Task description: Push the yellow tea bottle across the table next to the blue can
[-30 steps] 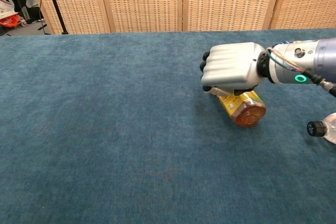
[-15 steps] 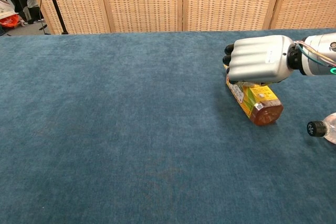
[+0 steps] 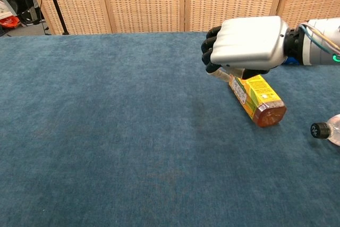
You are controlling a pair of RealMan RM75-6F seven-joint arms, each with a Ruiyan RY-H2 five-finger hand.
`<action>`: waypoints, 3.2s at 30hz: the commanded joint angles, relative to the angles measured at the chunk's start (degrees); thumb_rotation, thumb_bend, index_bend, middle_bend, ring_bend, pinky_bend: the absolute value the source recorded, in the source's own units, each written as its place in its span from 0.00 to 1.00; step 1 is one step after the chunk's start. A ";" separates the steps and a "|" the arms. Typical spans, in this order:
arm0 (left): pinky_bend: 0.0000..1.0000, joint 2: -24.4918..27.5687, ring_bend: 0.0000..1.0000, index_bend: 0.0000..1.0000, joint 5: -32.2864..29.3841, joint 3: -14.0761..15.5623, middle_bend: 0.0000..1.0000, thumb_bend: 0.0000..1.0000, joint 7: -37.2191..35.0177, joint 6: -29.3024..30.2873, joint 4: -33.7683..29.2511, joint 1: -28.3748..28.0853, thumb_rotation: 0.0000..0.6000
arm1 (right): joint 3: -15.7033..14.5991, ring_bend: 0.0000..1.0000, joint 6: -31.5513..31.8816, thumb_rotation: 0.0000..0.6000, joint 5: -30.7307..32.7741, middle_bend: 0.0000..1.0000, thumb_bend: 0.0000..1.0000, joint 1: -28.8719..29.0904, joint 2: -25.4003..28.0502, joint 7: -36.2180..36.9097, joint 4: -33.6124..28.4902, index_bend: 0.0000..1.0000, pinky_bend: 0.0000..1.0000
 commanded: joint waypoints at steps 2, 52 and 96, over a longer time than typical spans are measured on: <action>0.00 0.02 0.00 0.00 -0.13 -0.03 0.00 0.58 -0.15 -0.08 0.11 -0.01 1.00 | -0.56 0.19 -3.36 1.00 0.43 0.33 1.00 0.17 -2.04 -0.48 0.99 0.50 0.20; 0.00 0.90 0.00 0.00 0.21 0.23 0.00 0.58 -1.40 -0.88 0.15 -0.40 1.00 | -1.79 0.18 -11.45 1.00 15.41 0.35 1.00 -8.27 0.59 -10.32 11.88 0.47 0.25; 0.00 1.06 0.00 0.00 2.86 1.27 0.00 0.57 -2.32 1.95 0.04 0.95 1.00 | -4.40 0.17 27.21 1.00 -12.25 0.23 0.56 -22.14 18.59 20.33 0.72 0.35 0.27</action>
